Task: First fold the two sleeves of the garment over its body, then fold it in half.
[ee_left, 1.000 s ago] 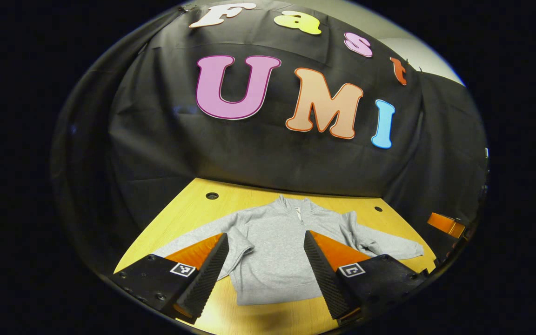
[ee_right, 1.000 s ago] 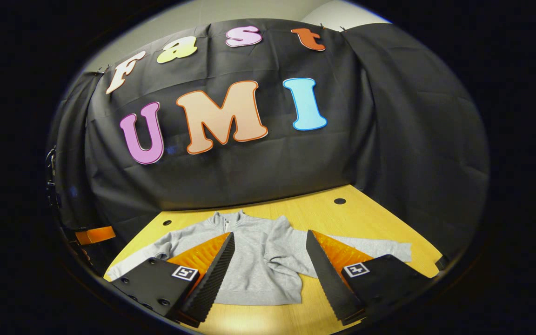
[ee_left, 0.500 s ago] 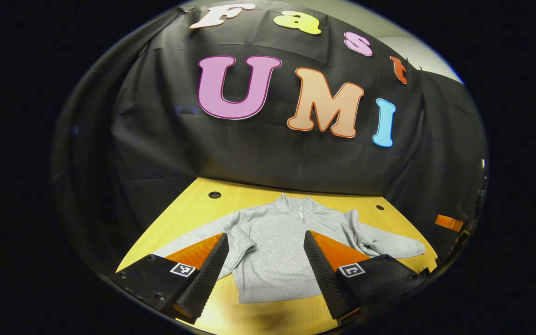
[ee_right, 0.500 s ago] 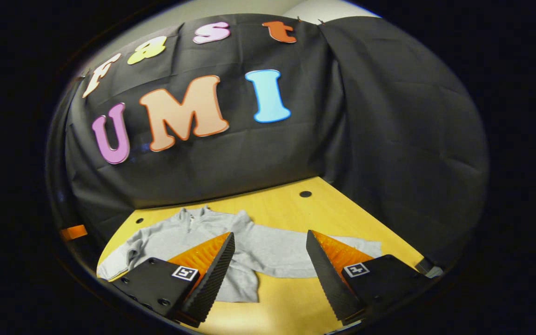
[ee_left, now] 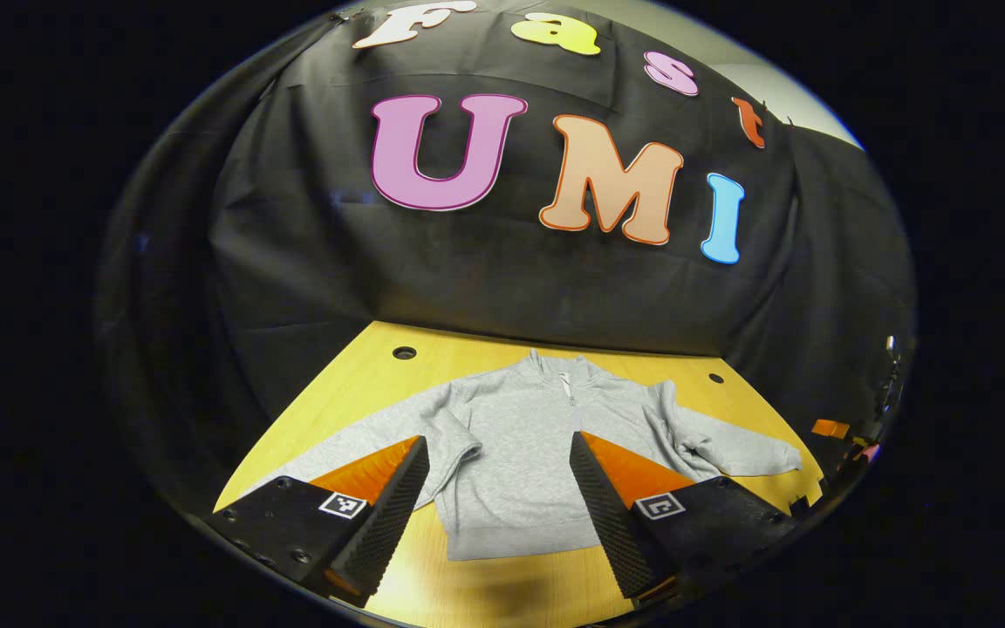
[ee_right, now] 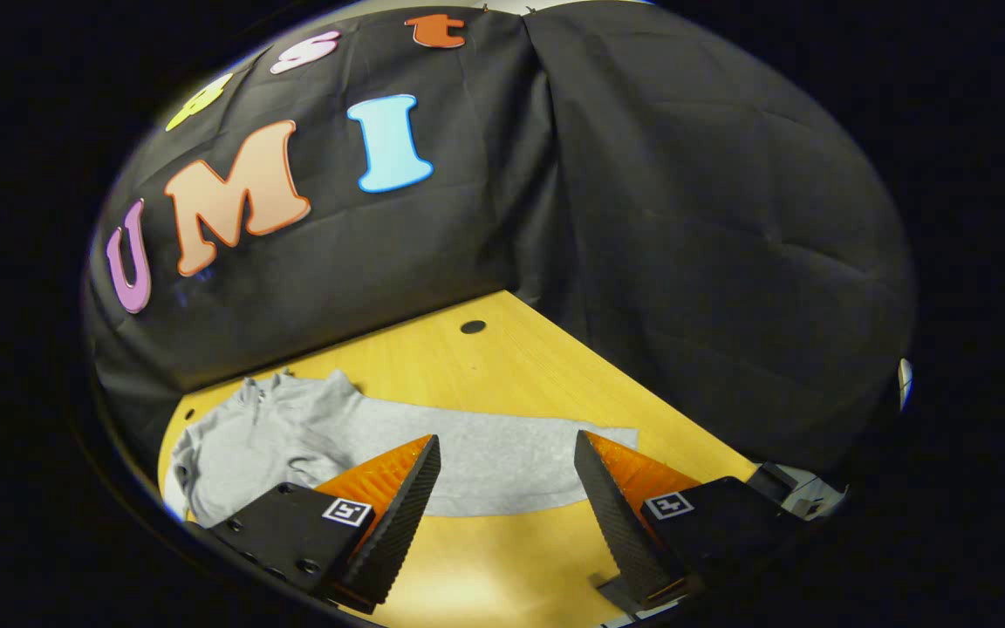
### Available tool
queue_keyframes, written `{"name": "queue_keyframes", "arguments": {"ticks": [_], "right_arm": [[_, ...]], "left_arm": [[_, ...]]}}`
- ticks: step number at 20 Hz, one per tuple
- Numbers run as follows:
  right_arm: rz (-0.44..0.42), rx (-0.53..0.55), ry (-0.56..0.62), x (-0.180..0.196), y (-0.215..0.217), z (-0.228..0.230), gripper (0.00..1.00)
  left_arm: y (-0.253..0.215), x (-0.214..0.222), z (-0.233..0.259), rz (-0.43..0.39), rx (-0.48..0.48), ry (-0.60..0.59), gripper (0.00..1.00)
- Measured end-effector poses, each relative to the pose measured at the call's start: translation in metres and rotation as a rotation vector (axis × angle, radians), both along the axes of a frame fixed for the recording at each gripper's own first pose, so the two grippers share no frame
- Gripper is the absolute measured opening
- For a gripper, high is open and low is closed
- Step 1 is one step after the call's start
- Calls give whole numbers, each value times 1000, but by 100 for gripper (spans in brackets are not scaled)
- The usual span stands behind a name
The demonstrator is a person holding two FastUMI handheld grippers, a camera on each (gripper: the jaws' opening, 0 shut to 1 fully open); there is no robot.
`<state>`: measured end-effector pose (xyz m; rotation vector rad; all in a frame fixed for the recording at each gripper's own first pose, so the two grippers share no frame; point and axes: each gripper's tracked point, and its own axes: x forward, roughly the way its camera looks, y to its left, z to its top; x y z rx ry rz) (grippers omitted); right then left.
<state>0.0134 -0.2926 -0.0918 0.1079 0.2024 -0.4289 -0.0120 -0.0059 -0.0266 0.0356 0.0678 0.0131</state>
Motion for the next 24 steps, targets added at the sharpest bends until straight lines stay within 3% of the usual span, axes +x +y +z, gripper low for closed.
{"name": "queue_keyframes", "arguments": {"ticks": [1,2,3,8,10,13,14,24], "right_arm": [[-9,-10,22,3,-9,-9,97],[-17,-16,44,7,-16,-18,93],[-24,-18,66,10,-25,-27,97],[-53,-1,141,22,-63,-60,94],[-61,6,174,24,-72,-72,98],[-52,9,223,23,-80,-88,94],[-45,11,235,24,-81,-92,98],[0,-1,292,30,-85,-109,94]], "left_arm": [[-3,0,-3,-6,4,8,95],[-6,0,-4,-10,10,13,95],[-8,0,-4,-12,12,11,95],[-28,-2,-11,-36,6,23,95],[-33,-1,-12,-36,3,24,95],[-38,-1,-18,-28,-15,31,95],[-39,-1,-20,-21,-23,32,95],[-45,-10,-18,43,-23,13,95]]}}
